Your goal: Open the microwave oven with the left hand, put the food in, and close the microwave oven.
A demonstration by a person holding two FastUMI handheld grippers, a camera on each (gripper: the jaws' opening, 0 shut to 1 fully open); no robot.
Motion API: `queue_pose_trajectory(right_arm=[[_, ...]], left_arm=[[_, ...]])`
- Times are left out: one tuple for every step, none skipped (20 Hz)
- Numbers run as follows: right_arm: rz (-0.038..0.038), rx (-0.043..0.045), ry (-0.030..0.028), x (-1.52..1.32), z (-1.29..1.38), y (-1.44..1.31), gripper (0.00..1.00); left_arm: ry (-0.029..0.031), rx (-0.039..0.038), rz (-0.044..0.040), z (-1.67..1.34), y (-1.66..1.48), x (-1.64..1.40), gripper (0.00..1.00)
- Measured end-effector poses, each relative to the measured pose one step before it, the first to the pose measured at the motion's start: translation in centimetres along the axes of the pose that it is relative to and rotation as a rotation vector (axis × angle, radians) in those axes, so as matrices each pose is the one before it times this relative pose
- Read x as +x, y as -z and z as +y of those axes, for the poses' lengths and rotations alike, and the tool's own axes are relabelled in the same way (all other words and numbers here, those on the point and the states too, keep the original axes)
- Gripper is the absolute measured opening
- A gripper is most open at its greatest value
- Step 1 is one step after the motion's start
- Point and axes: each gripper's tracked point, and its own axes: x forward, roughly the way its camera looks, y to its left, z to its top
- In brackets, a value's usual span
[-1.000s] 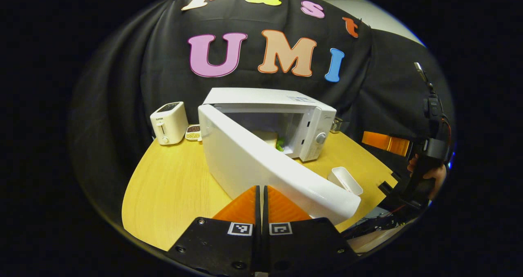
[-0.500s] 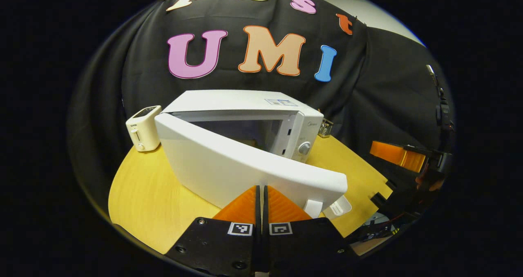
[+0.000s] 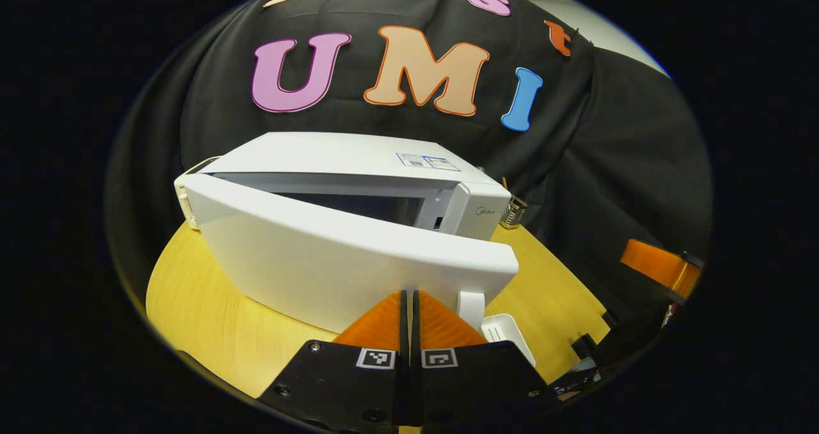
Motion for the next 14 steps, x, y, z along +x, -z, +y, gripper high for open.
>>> queue_pose_trajectory(right_arm=[[-0.00051,-0.00640,0.00399,0.196,-0.367,-0.083,1.00],[0.00026,-0.00747,0.00631,0.211,-0.428,0.014,1.00],[0.00390,-0.00760,0.00002,0.175,-0.249,0.059,1.00],[0.00339,-0.00845,0.00303,0.106,-0.422,0.121,1.00],[0.00107,-0.00421,0.00498,0.119,-0.358,-0.021,1.00],[0.00057,-0.00103,0.00304,0.359,-0.373,-0.139,1.00],[-0.00297,0.00322,0.00255,0.301,-0.347,-0.258,1.00],[-0.00507,0.00533,0.00187,0.131,-0.194,-0.162,1.00],[-0.00251,0.00505,0.00380,0.245,-0.369,-0.228,1.00],[-0.00020,0.00253,0.00501,0.184,-0.339,0.034,1.00],[0.00105,0.00271,0.00483,0.238,-0.272,-0.104,1.00],[0.00194,0.00387,0.00230,0.157,-0.241,0.053,1.00],[0.00021,0.00405,0.00060,0.218,-0.055,-0.094,1.00],[0.00380,0.00285,0.00037,0.134,-0.122,0.026,1.00]], left_arm=[[0.00029,0.00263,-0.00055,-0.282,-0.016,0.758,0.01],[-0.00350,-0.00005,0.00198,-0.200,-0.172,0.611,0.01],[-0.00573,-0.00159,0.00016,-0.045,-0.235,0.714,0.01],[-0.00546,-0.00271,-0.00447,-0.042,-0.332,0.611,0.01],[-0.00449,-0.00281,-0.00556,0.076,-0.282,0.541,0.01],[-0.00535,-0.00214,-0.00518,0.007,-0.403,0.500,0.01],[-0.01078,-0.00185,-0.00597,0.174,-0.250,0.501,0.01],[-0.01119,-0.00231,-0.00844,0.147,-0.435,0.455,0.01],[-0.01260,-0.00154,-0.00796,0.182,-0.392,0.459,0.01],[-0.01546,-0.00090,-0.00427,0.319,-0.304,0.355,0.01],[-0.01453,0.00038,-0.00425,0.262,-0.120,0.375,0.01],[-0.01233,0.00127,-0.00519,0.135,-0.184,0.412,0.01],[-0.01141,0.00249,-0.00485,0.211,-0.114,0.195,0.01],[-0.01048,-0.00014,-0.00604,0.110,-0.173,0.169,0.01]])
